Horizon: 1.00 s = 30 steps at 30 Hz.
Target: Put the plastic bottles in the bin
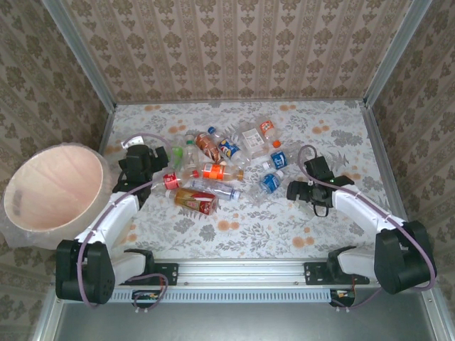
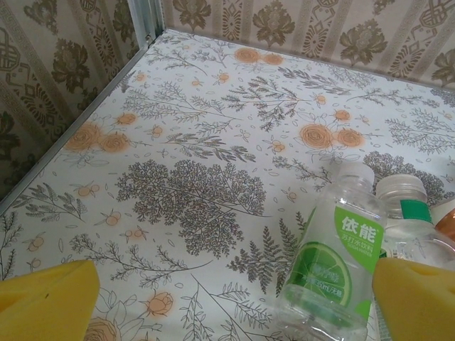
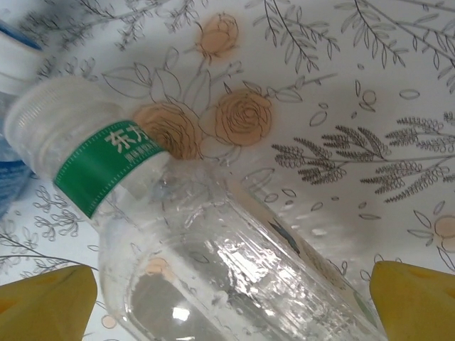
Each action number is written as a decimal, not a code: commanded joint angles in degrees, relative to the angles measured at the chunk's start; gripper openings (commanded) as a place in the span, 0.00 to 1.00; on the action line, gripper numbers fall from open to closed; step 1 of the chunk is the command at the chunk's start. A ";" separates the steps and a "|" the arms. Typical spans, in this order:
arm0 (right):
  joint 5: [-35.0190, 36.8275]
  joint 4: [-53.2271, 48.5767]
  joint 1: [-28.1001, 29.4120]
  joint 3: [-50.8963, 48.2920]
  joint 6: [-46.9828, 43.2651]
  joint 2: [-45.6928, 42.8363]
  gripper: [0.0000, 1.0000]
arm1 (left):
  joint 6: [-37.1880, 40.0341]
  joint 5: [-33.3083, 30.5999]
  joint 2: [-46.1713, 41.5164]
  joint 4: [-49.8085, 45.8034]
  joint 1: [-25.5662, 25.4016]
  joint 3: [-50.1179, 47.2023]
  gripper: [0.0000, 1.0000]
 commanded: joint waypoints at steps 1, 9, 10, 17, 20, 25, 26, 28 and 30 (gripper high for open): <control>3.54 -2.44 0.93 1.56 1.89 0.95 1.00 | -1.03 -1.17 -1.20 -1.22 -0.15 0.80 1.00; 4.64 -1.98 1.99 1.10 7.04 3.53 0.99 | -1.21 -2.07 -0.39 -1.95 -0.15 1.39 1.00; 5.09 -2.25 1.99 0.88 7.45 3.44 0.98 | -1.26 -2.10 -0.35 -2.10 -0.11 1.50 1.00; 5.32 -4.08 3.78 -1.00 10.53 2.31 0.91 | -2.04 -1.30 -0.21 -3.34 -0.10 2.73 1.00; 5.58 -3.34 4.25 -2.37 11.14 1.68 0.89 | -2.43 0.22 -0.17 -3.70 -0.11 3.36 1.00; 8.00 -2.86 5.09 -2.96 12.40 2.58 0.85 | -3.06 1.38 -0.08 -4.59 -0.18 4.32 1.00; 8.33 -2.69 5.37 -3.03 12.65 2.58 0.83 | -3.09 1.67 -0.08 -5.06 -0.09 4.73 1.00; 8.35 -1.92 5.68 -3.36 12.89 2.73 0.80 | -3.04 2.93 -0.17 -5.74 -0.11 5.32 1.00; 8.60 -1.20 6.17 -3.67 12.96 2.82 0.77 | -2.95 5.09 -0.26 -5.93 -0.11 5.83 1.00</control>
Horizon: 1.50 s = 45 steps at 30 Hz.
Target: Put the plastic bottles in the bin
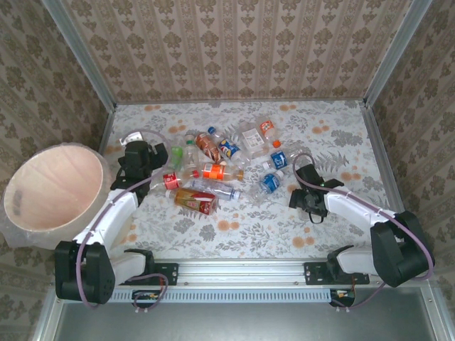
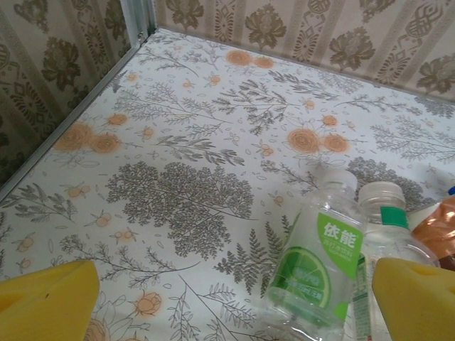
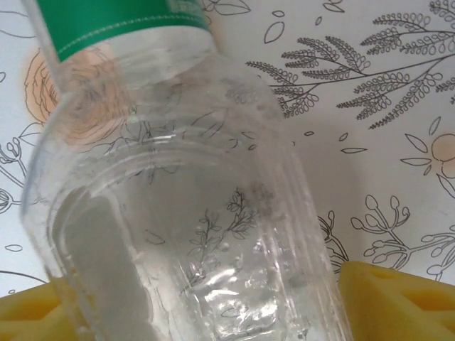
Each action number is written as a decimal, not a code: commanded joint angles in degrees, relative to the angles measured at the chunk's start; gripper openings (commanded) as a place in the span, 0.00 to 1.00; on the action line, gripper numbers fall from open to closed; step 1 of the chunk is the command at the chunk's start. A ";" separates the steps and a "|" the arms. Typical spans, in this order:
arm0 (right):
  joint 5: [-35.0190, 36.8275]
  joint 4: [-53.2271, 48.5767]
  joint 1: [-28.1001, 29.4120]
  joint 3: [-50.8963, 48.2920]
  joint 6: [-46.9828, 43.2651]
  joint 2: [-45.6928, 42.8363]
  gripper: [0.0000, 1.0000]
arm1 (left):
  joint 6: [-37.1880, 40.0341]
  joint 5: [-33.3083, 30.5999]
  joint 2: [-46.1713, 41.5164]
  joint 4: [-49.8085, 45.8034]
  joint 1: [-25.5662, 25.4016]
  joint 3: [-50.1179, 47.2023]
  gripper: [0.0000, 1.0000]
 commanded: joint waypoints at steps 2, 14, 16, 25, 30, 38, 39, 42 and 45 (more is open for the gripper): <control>3.00 0.04 1.21 -1.01 1.66 -0.25 0.73 | -1.04 5.26 -0.48 -1.82 -0.11 2.54 1.00; 5.01 0.39 4.23 3.46 1.20 -12.41 0.49 | -6.51 23.16 0.14 -1.21 -0.92 6.28 1.00; 3.78 3.67 4.53 3.84 1.15 -14.53 0.45 | -7.59 25.04 0.38 -0.75 -1.63 6.72 1.00; -13.27 33.54 5.32 -1.62 -5.06 -15.45 0.36 | -13.28 31.92 1.51 5.32 -7.68 7.03 1.00; -17.70 43.45 7.44 -0.91 -8.93 -9.14 0.35 | -16.93 36.23 4.36 5.75 -12.99 8.39 1.00; -19.53 47.06 12.42 5.33 -15.43 0.19 0.34 | -20.36 32.97 7.62 0.63 -22.04 12.02 1.00; -19.76 47.03 12.93 6.29 -16.00 1.27 0.34 | -20.29 32.71 8.61 -0.43 -23.09 13.21 1.00; -20.48 47.21 13.59 9.00 -16.60 4.10 0.33 | -20.46 28.69 9.82 -2.32 -26.03 15.44 1.00; -22.00 48.09 14.20 10.94 -17.56 6.62 0.33 | -19.37 26.09 10.04 -0.56 -28.43 15.98 1.00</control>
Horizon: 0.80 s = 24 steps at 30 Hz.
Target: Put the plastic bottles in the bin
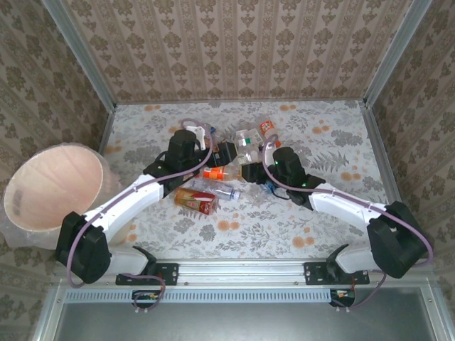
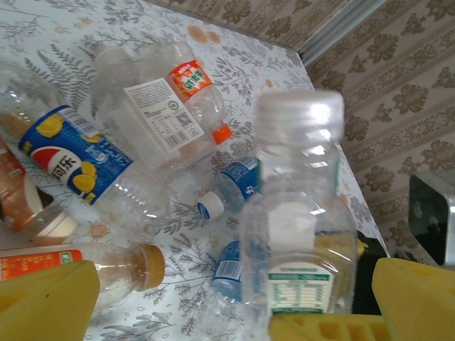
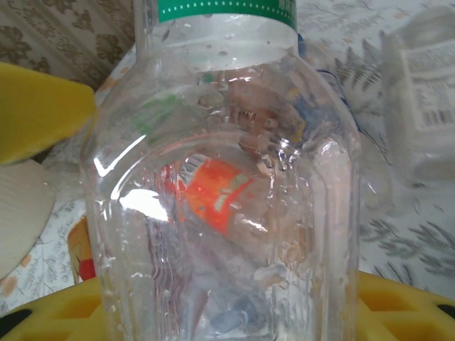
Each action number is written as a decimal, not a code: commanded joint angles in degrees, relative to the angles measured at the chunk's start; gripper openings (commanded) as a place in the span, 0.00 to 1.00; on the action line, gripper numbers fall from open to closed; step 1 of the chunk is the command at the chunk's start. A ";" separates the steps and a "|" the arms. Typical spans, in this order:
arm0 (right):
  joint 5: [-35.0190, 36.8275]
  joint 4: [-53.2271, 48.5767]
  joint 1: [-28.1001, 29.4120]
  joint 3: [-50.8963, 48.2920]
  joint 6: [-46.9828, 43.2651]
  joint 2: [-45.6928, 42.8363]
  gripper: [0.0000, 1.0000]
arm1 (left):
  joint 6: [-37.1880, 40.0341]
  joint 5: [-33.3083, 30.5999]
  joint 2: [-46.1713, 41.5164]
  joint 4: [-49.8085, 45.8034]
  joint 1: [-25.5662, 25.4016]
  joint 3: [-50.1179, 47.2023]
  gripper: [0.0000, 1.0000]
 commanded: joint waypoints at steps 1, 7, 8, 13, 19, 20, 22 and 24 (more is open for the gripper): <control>-3.05 3.01 0.88 3.48 -3.09 2.71 0.33 | 0.09 -3.43 0.50 -0.54 -1.77 2.48 1.00; -5.55 5.32 3.01 5.01 -5.65 4.52 0.34 | -1.64 -5.53 3.85 -3.83 -1.98 4.70 1.00; -5.68 5.49 3.26 5.14 -6.07 4.53 0.34 | -1.61 -4.91 4.39 -3.61 -2.03 5.00 1.00; -5.92 7.18 4.68 5.30 -7.72 4.55 0.34 | -2.02 -3.55 6.00 -3.32 -1.98 5.99 0.97; -3.17 6.08 4.78 7.07 -5.98 5.14 0.34 | -1.76 1.10 5.14 0.34 -2.02 3.96 0.82; -3.60 6.28 4.77 7.10 -6.05 5.13 0.35 | -1.63 1.46 4.84 0.85 -1.97 3.48 0.79; -4.62 6.26 4.76 7.19 -6.64 5.06 0.38 | -1.42 1.89 4.23 1.73 -1.75 2.73 0.71; -5.13 5.74 4.65 7.14 -7.43 4.72 0.42 | -1.25 2.14 3.82 1.95 -1.33 2.55 0.66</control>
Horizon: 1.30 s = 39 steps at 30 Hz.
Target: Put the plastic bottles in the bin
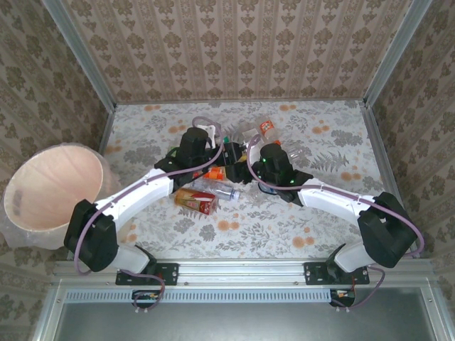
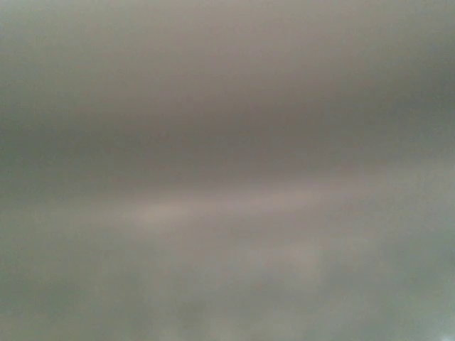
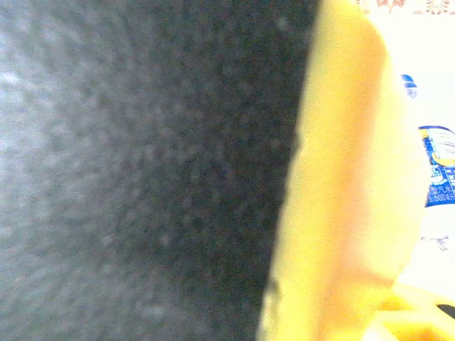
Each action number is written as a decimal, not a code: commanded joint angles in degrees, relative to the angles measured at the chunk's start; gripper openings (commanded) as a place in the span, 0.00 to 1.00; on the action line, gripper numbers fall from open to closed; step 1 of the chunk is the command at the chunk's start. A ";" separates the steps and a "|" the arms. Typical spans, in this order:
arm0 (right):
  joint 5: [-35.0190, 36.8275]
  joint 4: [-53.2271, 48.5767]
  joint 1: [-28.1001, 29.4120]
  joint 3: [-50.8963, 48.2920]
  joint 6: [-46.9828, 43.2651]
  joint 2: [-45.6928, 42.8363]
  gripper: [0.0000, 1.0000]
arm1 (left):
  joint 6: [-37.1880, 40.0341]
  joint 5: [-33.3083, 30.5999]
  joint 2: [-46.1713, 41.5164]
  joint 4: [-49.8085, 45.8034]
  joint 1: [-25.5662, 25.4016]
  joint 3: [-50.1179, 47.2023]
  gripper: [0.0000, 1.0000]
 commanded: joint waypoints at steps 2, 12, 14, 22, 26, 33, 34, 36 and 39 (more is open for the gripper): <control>-1.34 1.03 -0.16 1.96 -1.42 -0.39 0.51 | 1.03 1.82 -2.03 1.34 0.78 -0.85 0.60; -1.67 -3.27 -1.56 -0.79 -4.15 -9.86 0.88 | 6.46 -9.48 -5.69 -4.47 1.86 0.12 0.56; 0.37 -3.95 -1.83 -2.25 -4.94 -12.74 0.95 | 7.17 -11.11 -6.70 -5.44 2.60 0.18 0.55; 24.98 -6.23 -2.72 -7.11 -4.70 -20.13 1.00 | 14.70 -16.10 -10.61 -13.54 5.49 4.11 0.55; 34.82 -7.29 -4.94 -8.94 -0.06 -20.55 1.00 | 20.54 -24.38 -13.49 -21.01 5.70 8.69 0.55; 35.15 -6.43 -8.99 -10.95 5.15 -20.55 1.00 | 30.82 -39.42 -17.07 -35.45 6.72 18.96 0.50; 34.84 -6.18 -9.47 -11.05 5.43 -20.47 1.00 | 32.18 -43.11 -17.81 -36.70 6.72 19.95 0.50; 34.11 -5.95 -10.43 -10.90 5.69 -20.17 1.00 | 34.52 -49.47 -19.47 -38.30 6.88 21.37 0.50; 33.12 -5.42 -11.31 -10.62 5.96 -19.64 1.00 | 37.96 -56.39 -21.43 -40.93 7.70 23.92 0.51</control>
